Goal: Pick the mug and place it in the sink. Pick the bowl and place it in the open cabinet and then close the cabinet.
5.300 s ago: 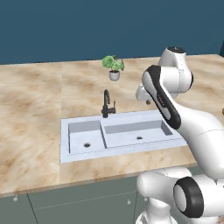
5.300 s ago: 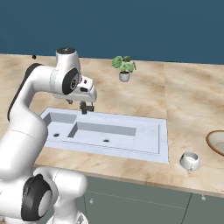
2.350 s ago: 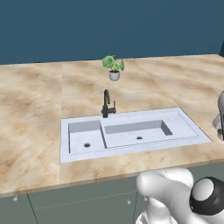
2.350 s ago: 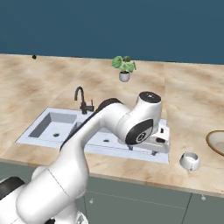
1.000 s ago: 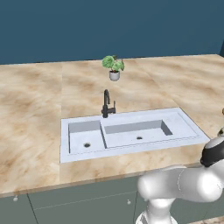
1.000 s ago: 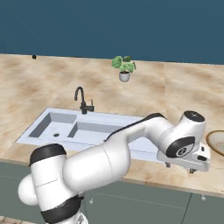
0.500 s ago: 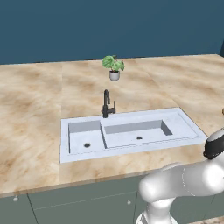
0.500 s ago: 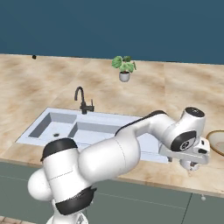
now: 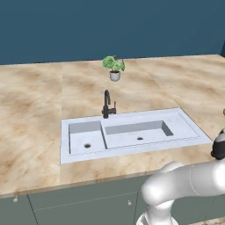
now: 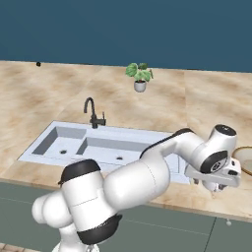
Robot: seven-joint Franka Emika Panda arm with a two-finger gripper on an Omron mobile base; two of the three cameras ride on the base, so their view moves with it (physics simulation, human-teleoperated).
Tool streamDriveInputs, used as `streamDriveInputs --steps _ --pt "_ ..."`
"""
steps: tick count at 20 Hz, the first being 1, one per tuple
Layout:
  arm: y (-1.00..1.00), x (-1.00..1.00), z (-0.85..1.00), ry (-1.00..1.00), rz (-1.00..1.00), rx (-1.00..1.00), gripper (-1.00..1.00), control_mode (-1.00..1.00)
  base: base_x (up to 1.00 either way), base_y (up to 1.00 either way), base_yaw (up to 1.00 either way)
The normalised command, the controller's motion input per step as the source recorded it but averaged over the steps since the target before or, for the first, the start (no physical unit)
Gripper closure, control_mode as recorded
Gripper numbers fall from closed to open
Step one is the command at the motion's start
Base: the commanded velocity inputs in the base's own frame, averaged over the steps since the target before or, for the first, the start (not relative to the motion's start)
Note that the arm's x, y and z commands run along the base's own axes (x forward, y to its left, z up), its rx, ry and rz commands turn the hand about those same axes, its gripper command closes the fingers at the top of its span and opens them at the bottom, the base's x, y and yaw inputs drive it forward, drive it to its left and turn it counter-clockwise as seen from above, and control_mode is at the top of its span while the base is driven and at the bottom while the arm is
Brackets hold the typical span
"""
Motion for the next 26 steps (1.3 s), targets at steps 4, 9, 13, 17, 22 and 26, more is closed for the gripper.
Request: streamDriveInputs --steps 4,9,13,17,22,26 --pt "-0.09 0.13 -0.34 0.0 0.04 0.0 -1.0 -1.0 0.0 0.0 0.0" --pt "-0.16 0.09 -0.42 -0.04 0.06 -0.02 -1.0 -1.0 0.0 0.0 0.0" --pt "-0.18 0.22 -0.34 0.0 0.05 0.0 -1.0 -1.0 0.0 0.0 0.0" --pt "-0.24 0.15 -0.23 -0.01 0.06 0.0 -1.0 -1.0 0.0 0.0 0.0" --pt "-0.23 0.22 -0.15 0.0 0.06 0.0 -1.0 -1.0 0.0 0.0 0.0" --pt "-0.24 0.17 -0.09 0.0 0.07 0.0 -1.0 -1.0 0.0 0.0 0.0"
